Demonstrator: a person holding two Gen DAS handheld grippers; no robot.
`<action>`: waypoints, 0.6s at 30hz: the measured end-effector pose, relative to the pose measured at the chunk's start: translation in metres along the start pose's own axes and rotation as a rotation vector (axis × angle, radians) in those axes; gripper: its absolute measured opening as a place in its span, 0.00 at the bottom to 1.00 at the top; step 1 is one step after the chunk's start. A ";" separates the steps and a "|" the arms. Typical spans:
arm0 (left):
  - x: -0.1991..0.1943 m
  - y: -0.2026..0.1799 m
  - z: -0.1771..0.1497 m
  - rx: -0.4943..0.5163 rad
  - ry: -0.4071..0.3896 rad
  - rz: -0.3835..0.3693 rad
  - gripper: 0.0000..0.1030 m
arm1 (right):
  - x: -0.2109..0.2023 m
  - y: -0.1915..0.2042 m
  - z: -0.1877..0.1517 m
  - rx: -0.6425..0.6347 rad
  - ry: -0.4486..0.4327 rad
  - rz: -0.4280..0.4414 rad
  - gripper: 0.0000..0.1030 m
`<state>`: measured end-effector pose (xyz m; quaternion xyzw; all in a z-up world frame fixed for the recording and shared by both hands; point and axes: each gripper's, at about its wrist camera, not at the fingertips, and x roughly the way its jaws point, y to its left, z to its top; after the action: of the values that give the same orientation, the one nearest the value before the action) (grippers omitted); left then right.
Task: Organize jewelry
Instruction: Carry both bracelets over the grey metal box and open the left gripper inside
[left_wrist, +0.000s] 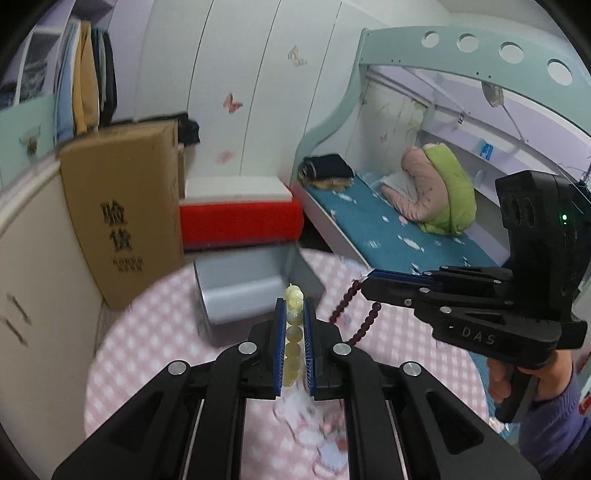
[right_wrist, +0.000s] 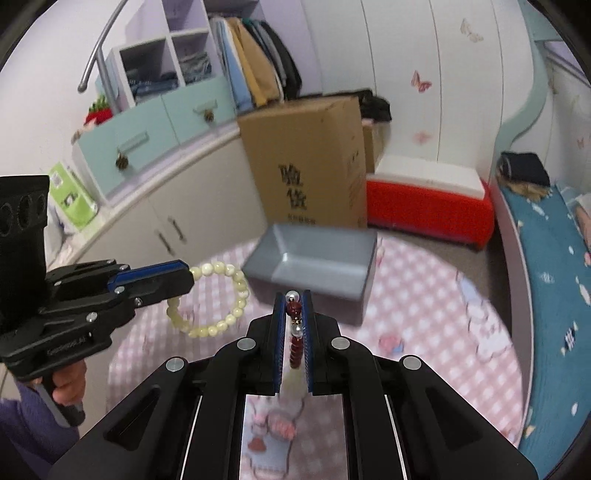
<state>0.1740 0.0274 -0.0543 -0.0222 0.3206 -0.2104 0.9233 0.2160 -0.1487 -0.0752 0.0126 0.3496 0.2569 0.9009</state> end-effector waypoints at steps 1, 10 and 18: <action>0.001 -0.001 0.010 0.014 -0.009 0.007 0.07 | 0.002 0.000 0.012 -0.004 -0.015 -0.017 0.09; 0.069 0.026 0.053 -0.022 0.081 0.023 0.07 | 0.051 -0.013 0.055 0.038 -0.006 -0.070 0.09; 0.141 0.054 0.030 -0.085 0.235 0.043 0.07 | 0.109 -0.023 0.036 0.077 0.090 -0.097 0.09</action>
<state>0.3114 0.0171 -0.1221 -0.0296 0.4357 -0.1781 0.8818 0.3178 -0.1114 -0.1206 0.0188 0.3996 0.1997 0.8945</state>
